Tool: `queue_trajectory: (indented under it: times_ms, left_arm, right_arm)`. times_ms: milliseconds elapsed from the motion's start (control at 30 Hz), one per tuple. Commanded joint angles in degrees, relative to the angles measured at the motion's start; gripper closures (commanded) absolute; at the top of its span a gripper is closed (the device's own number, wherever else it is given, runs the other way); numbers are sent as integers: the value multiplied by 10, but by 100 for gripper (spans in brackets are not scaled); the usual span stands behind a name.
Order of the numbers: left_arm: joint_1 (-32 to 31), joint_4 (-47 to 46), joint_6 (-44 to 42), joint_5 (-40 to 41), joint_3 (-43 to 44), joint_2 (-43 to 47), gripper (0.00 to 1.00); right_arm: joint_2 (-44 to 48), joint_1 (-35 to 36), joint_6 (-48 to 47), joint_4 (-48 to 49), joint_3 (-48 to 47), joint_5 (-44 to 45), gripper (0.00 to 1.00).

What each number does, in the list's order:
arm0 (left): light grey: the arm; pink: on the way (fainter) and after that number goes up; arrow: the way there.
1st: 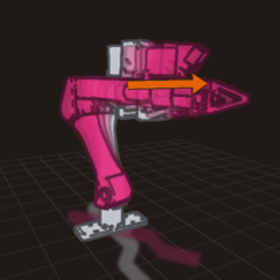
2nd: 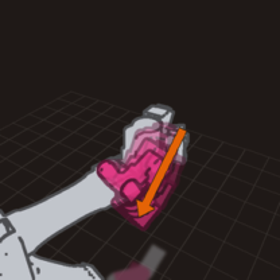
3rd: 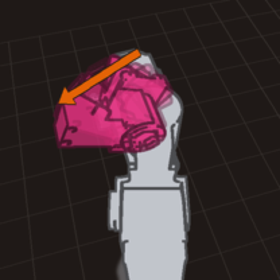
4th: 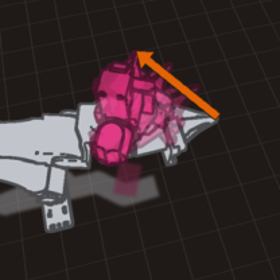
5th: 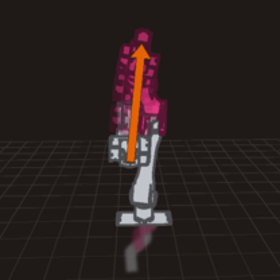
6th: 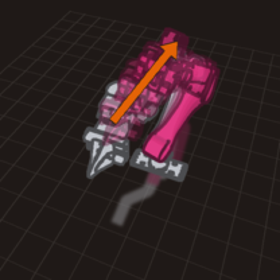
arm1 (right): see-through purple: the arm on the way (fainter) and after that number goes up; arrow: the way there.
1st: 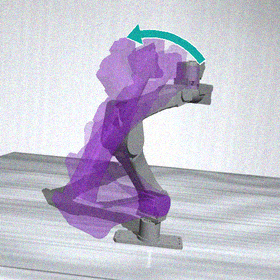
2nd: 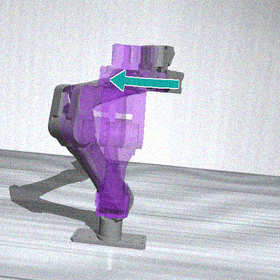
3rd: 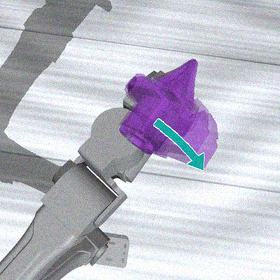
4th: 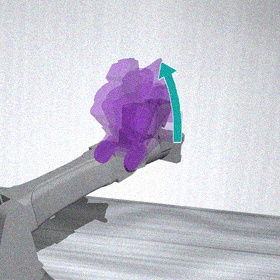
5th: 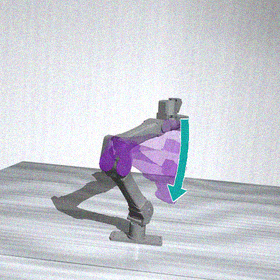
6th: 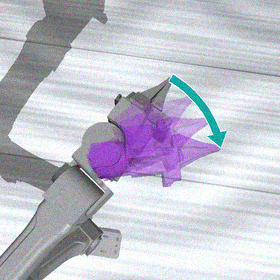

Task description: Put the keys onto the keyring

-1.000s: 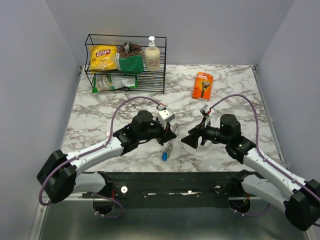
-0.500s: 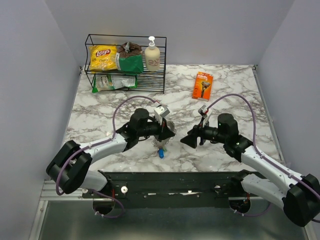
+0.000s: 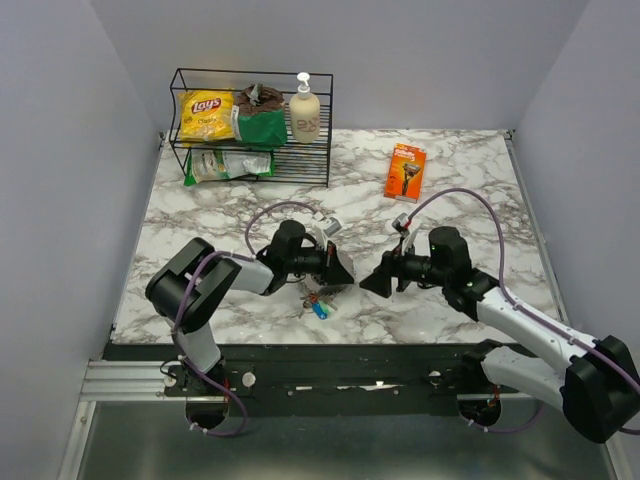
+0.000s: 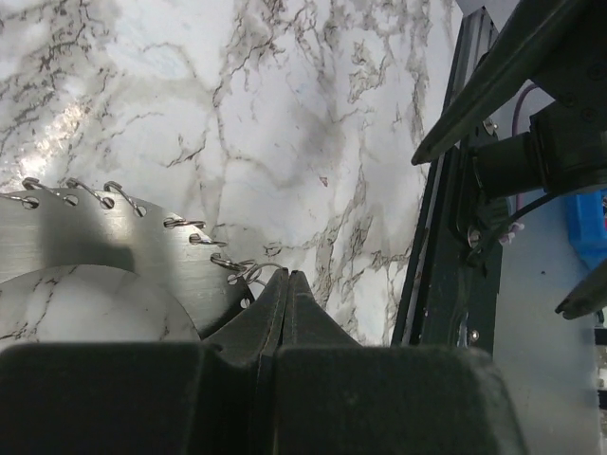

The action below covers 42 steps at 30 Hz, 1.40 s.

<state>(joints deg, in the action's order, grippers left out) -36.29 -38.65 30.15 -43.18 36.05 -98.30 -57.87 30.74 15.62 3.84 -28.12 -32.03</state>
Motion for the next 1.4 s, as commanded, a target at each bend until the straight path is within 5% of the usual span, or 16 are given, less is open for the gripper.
queue_trajectory:
  times_ms: [0,300,500,767,1200,1367]
  left_arm:
    - [5,-57,25,-24,16,-29,100]
    - [6,128,-54,42,95,-74,100]
    - [10,184,-76,69,126,-91,92]
    - [23,182,-76,66,132,-96,71]
    - [36,202,-85,32,140,-56,58]
    - [37,215,-86,28,142,-23,39]
  right_arm:
    - [-19,-2,5,5,2,-5,22]
    - [-67,-2,8,-3,-10,5,19]
    - [-83,-2,13,-3,-14,15,18]
    - [-97,-2,19,-3,-22,31,18]
    - [-119,-2,23,13,-29,34,18]
    - [-126,-2,28,25,-30,27,18]
